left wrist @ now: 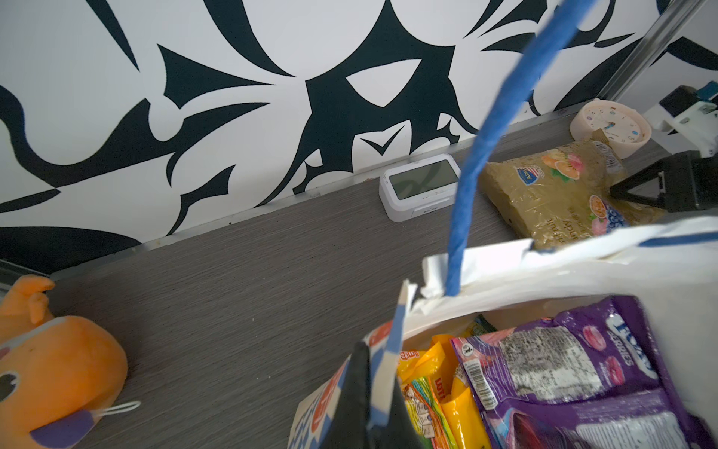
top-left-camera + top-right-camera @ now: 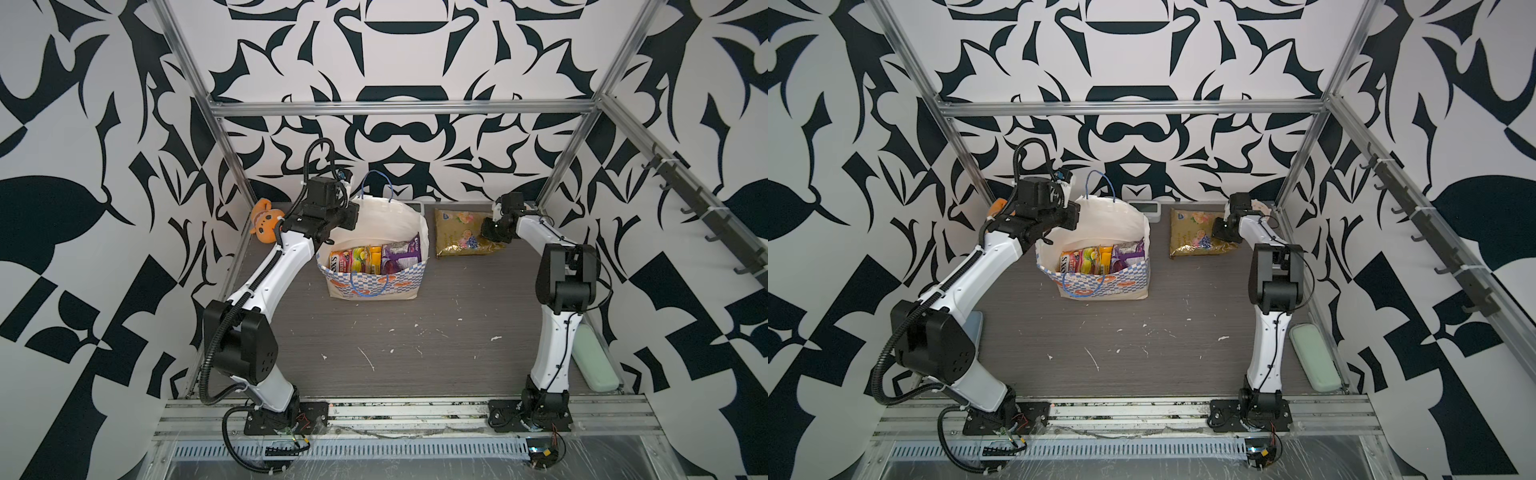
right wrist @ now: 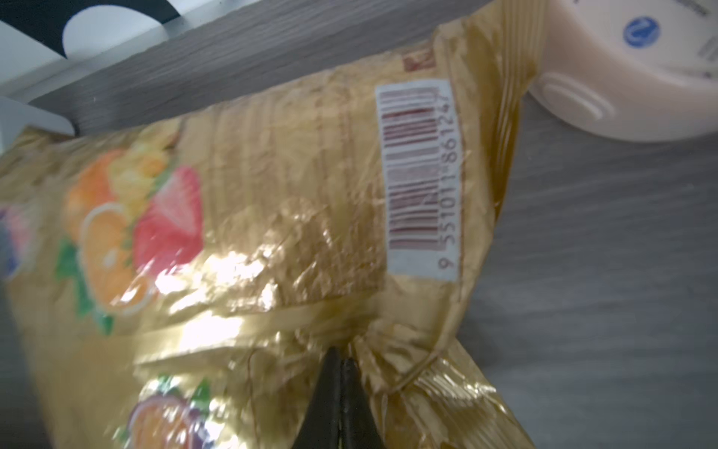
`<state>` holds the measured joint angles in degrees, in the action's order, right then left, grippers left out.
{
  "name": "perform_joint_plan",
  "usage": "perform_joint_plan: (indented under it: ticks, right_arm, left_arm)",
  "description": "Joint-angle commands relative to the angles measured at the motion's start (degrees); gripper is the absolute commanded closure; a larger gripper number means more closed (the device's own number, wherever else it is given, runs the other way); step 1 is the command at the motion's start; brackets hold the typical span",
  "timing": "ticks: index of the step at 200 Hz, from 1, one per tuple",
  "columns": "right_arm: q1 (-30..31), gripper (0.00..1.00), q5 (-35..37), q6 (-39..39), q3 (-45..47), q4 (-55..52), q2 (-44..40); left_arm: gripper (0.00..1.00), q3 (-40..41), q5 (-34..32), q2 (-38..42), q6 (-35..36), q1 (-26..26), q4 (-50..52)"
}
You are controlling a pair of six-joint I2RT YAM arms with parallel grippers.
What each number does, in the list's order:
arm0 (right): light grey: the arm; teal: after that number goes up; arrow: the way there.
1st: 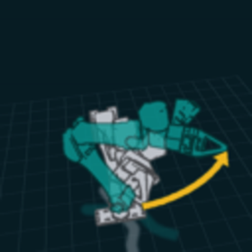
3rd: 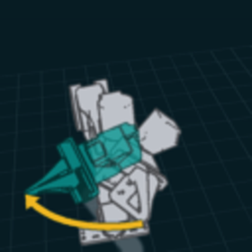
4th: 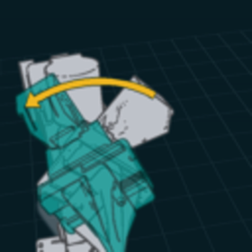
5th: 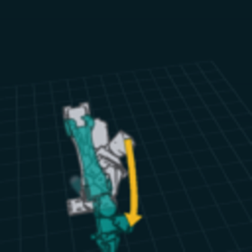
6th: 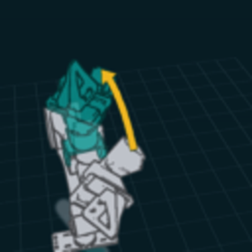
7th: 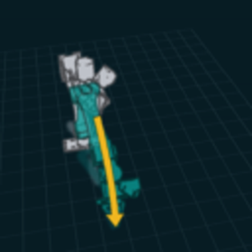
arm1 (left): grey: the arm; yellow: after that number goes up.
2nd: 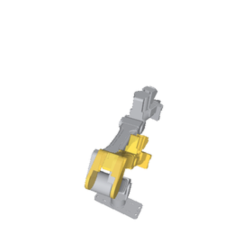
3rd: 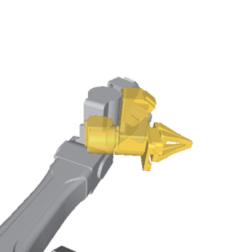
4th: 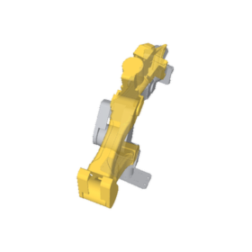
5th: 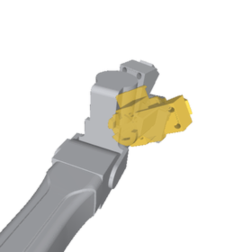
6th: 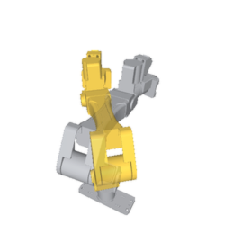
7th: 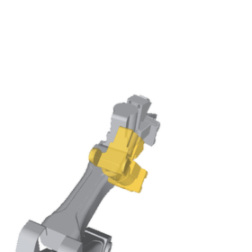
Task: Take the snacks out of the paper bag
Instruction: Move the snack to the top-right of the table, then pick up the snack from the paper bag.
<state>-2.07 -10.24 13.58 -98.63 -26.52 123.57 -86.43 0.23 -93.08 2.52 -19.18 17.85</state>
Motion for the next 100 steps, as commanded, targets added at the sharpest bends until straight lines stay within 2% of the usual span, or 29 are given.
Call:
perform_joint_plan:
  ticks: [1,23,46,63,85,100]
  right_arm:
    - [1.17,0.89,-0.80,0.44,-0.51,-1.19,-10.01]
    - [5.30,0.90,-6.01,-0.77,-1.89,-2.17,-19.35]
    - [14.48,0.96,-12.31,-4.99,-1.69,-1.08,-28.29]
    - [22.44,1.00,-15.22,-7.22,2.16,3.06,-33.99]
    - [30.07,1.00,-18.40,-6.18,8.31,8.80,-38.91]
    - [35.10,1.00,-16.52,-8.74,12.41,9.83,-41.32]
  left_arm:
    - [1.00,0.22,1.44,3.82,-0.28,-0.98,-5.61]
    - [1.00,1.45,1.44,5.03,-0.46,-1.34,-5.89]
    - [1.00,3.73,0.47,7.25,-0.93,-2.00,-7.32]
    - [1.00,5.87,0.59,9.18,-1.56,-2.43,-9.08]
    - [1.00,7.29,0.78,11.22,-1.48,-3.21,-9.00]
    - [1.00,9.10,0.29,13.09,-0.89,-3.75,-9.19]
